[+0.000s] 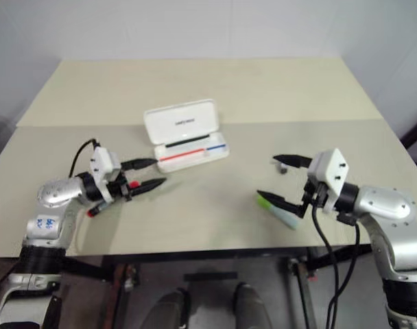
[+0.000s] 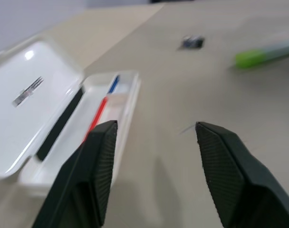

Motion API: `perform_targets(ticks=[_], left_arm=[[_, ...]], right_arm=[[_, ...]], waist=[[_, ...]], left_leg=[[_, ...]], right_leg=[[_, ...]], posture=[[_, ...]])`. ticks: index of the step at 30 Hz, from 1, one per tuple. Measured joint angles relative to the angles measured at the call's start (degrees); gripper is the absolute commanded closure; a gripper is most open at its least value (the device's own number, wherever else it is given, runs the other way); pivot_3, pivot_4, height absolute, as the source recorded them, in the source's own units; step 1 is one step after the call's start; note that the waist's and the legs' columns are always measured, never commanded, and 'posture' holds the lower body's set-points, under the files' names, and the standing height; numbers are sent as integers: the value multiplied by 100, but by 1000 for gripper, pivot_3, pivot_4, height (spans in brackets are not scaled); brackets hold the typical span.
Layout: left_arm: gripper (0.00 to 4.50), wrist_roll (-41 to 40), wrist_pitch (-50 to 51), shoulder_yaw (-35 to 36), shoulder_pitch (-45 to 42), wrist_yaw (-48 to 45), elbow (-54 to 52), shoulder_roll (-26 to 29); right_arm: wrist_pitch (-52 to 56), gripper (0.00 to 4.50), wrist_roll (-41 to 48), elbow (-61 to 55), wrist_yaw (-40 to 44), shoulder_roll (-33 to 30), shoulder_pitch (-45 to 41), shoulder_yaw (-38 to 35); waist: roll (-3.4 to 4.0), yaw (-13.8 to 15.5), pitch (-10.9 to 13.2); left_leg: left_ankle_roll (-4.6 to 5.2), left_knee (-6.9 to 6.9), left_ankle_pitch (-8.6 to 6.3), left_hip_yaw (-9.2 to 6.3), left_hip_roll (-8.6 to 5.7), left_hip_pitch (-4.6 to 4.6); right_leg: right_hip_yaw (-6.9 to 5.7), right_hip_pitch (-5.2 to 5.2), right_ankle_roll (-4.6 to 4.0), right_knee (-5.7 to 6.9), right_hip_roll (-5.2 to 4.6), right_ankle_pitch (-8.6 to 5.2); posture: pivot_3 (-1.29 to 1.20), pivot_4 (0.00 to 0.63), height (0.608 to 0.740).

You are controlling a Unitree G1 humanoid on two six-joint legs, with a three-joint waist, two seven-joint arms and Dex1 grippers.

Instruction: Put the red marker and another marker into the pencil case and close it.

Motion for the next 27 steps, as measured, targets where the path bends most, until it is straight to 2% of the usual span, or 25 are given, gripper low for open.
perform_targets(ticks=[5,10,27], left_arm=[[1668,723,-145,-409,-751,309,854,32],[1668,1183,-467,-751,-1069,358,1645,-8],[1668,1711,-715,-1140,-2035,645,3024,-418]], right_arm=[[-11,0,-29,83,-20,100,-172,160],[-19,0,-52,84,-115,205,-203,191],[8,0,-43,-588,-871,494,243,144]], waist=[[0,69,0],[0,78,0],[-1,86,0]], left_leg=[[0,1,0,1,-1,-1],[0,-4,0,4,0,-2],[0,12,0,2,-1,-4]], right_leg=[[0,-1,3,0,2,2],[0,-6,2,0,3,1],[0,-4,6,12,7,3]], posture=[[0,150,740],[0,150,740],[0,150,740]])
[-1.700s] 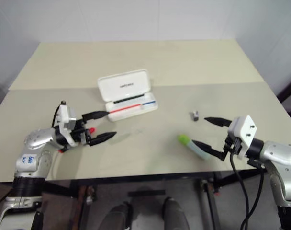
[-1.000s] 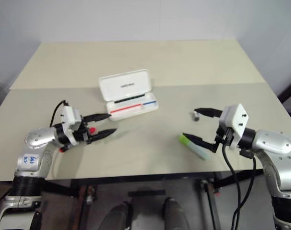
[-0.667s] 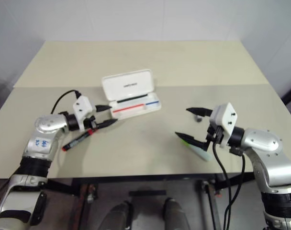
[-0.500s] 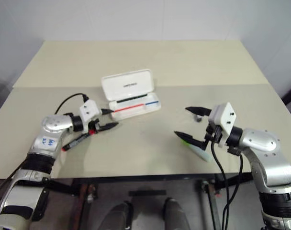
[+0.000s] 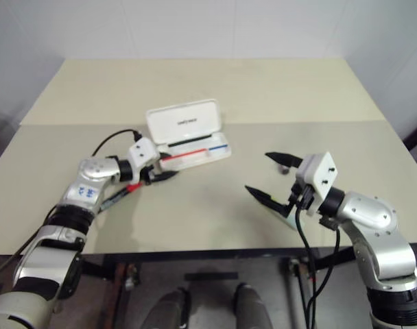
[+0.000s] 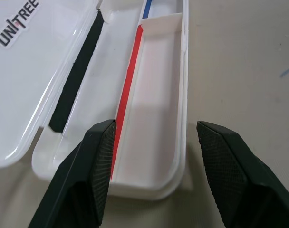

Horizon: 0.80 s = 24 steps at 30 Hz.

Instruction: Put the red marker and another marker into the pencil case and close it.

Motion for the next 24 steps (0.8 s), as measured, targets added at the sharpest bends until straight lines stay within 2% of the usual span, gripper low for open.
perform_targets(ticks=[7,13,16,24], left_arm=[[1668,350,155,-280,-523,-132,593,-83],[1668,497,209,-439,-872,-247,1039,-178],[2478,546,208,-456,-916,-272,1091,-201],[2528,570,311,-458,-935,-513,1029,-185]], right_arm=[[5,0,35,-78,-8,-24,12,-6],[151,0,226,-72,483,-607,155,-197],[138,0,260,50,691,-796,258,-353],[122,0,258,135,775,-828,213,-465]], waist=[[0,0,0],[-2,10,-1],[-2,9,-2],[-2,10,-2]], left_leg=[[0,4,0,0,0,1],[1,10,0,-3,-3,3],[2,15,0,-3,-3,5],[5,16,-2,-3,-4,2]], right_leg=[[0,3,0,2,2,0],[1,12,4,-1,2,1],[2,16,6,0,2,3],[3,15,9,-5,1,2]], posture=[[0,150,740],[0,150,740],[0,150,740],[0,150,740]])
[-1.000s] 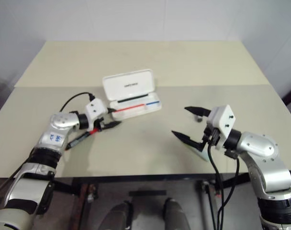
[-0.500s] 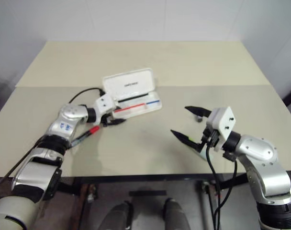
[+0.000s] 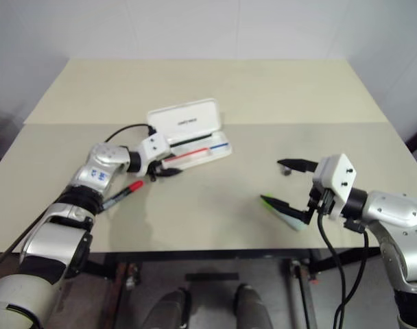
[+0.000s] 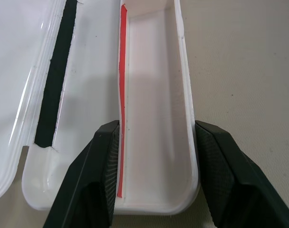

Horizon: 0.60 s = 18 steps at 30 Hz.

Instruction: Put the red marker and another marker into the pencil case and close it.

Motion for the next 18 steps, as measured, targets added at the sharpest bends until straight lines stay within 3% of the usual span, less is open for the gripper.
perform_targets(ticks=[18], left_arm=[[2528,-395,1487,-98,1363,-1568,-3297,426]], right_arm=[[-19,0,-24,10,-41,184,-91,209]], waist=[[2,5,-1]], left_leg=[[15,-1,-20,2,0,-10]], right_leg=[[1,-2,5,-8,-7,-16]], posture=[[0,150,740]])
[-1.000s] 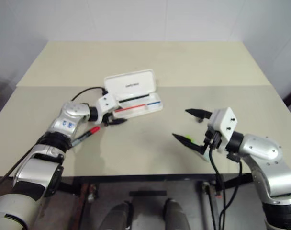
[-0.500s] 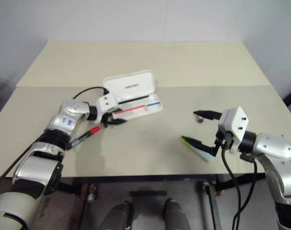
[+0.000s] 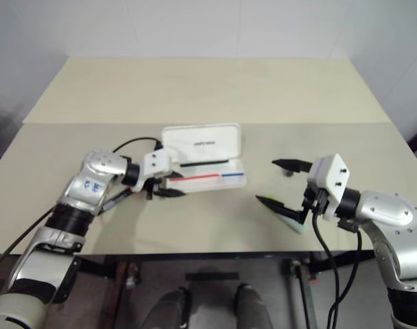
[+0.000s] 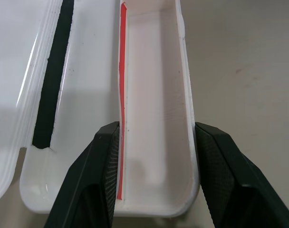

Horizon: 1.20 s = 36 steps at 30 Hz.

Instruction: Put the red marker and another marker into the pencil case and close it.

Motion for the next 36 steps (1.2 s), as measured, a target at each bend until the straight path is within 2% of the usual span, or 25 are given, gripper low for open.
perform_targets(ticks=[5,11,18,19,36], left_arm=[[2528,-82,83,-46,282,-48,-445,135],[2528,-101,-212,-63,407,-48,-482,241],[138,-241,-148,-130,632,-170,-602,266],[40,-281,-147,-129,656,-172,-617,242],[40,-698,-779,0,1048,-138,-627,129]], right_arm=[[-2,0,-39,-20,-56,52,42,12],[-2,0,-52,-34,-136,114,115,21],[-2,0,-64,-77,-183,163,138,29],[-2,0,-68,-79,-188,170,145,30],[-25,0,-113,-103,-247,315,197,190]], waist=[[0,-12,0],[1,-18,0],[9,-19,-7],[10,-19,-7],[9,-15,-6]], left_leg=[[0,2,0,1,2,8],[0,2,0,4,3,11],[0,4,0,6,2,15],[0,7,0,6,3,15],[2,53,-9,2,4,4]], right_leg=[[0,0,-5,5,1,-3],[1,1,-7,6,1,-4],[3,2,-7,11,0,-4],[3,3,-7,16,0,-4],[3,2,-8,36,0,-5]], posture=[[0,150,740],[0,150,740],[0,150,740],[0,150,740],[0,150,740]])
